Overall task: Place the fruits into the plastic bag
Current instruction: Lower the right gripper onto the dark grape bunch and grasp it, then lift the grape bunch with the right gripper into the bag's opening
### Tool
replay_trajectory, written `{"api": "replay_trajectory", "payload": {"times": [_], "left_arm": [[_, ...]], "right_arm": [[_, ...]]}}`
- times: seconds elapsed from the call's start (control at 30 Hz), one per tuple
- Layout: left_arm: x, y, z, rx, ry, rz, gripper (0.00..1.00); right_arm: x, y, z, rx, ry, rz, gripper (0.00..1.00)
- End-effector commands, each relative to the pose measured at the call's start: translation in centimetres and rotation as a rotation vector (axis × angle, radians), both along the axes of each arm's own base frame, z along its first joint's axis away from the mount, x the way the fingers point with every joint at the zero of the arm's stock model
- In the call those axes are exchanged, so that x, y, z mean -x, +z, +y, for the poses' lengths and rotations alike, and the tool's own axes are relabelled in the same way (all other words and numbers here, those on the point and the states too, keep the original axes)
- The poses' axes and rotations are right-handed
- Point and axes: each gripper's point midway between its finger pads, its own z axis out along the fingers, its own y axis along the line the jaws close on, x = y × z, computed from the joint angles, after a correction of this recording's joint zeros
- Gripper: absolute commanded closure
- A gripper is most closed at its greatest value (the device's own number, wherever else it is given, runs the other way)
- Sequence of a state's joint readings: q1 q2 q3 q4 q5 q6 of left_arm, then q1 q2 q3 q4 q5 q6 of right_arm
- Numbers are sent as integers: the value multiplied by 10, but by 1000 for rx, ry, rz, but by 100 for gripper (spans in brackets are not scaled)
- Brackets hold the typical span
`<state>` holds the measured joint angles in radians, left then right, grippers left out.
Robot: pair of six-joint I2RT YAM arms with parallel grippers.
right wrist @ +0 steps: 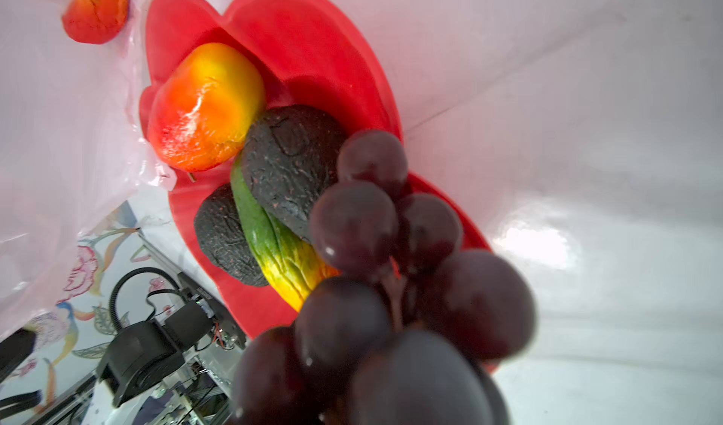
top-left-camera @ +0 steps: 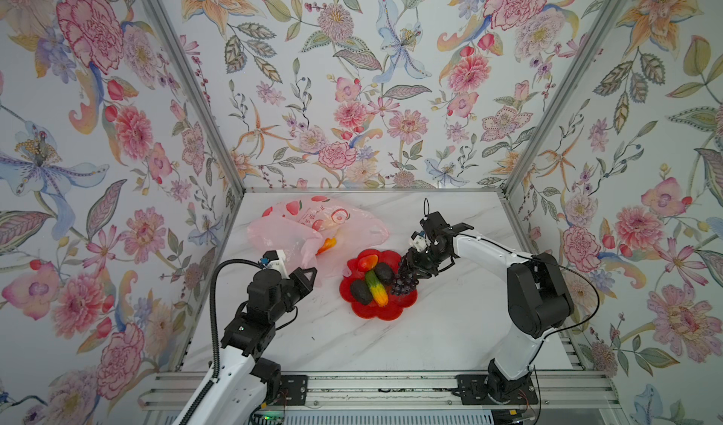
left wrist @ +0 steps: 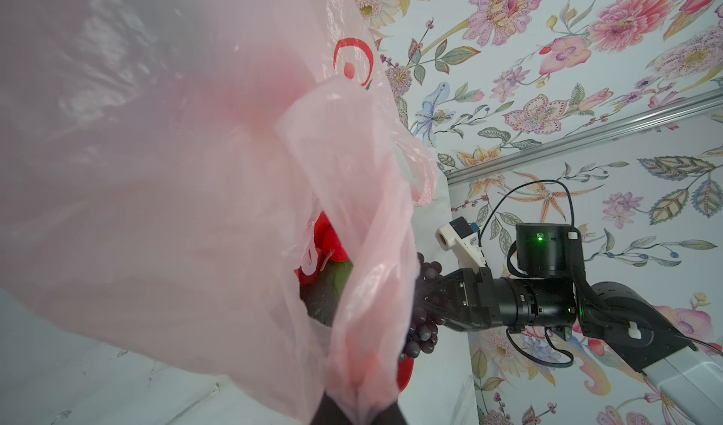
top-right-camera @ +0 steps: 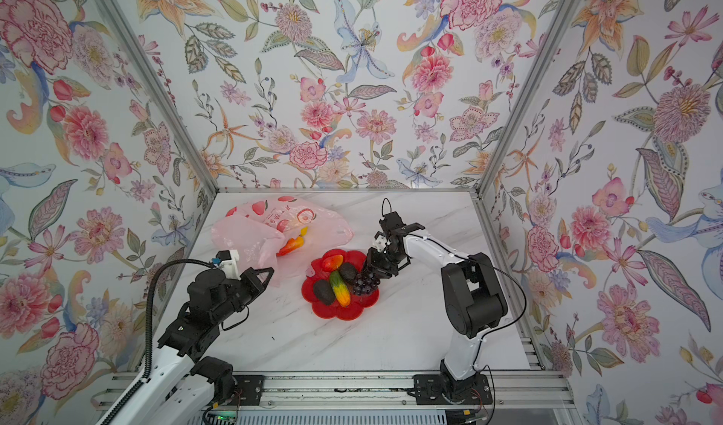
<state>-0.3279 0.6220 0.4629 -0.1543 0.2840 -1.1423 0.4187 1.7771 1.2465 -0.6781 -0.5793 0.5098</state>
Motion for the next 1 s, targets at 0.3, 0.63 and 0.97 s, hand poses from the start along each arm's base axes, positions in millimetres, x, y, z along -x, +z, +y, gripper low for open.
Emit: {"api": "replay_trajectory", "payload": {"times": [0.3, 0.63, 0.97], "left_arm": [[-3, 10, -4, 23, -12, -28, 100], [-5, 13, -7, 33, -26, -36, 100], [-10, 18, -15, 50, -53, -38, 100]], "right_arm": [[-9, 83, 31, -420, -183, 7, 60], [-33, 114, 52, -515, -446, -49, 61], [-55, 115, 125, -506, -430, -72, 63]]}}
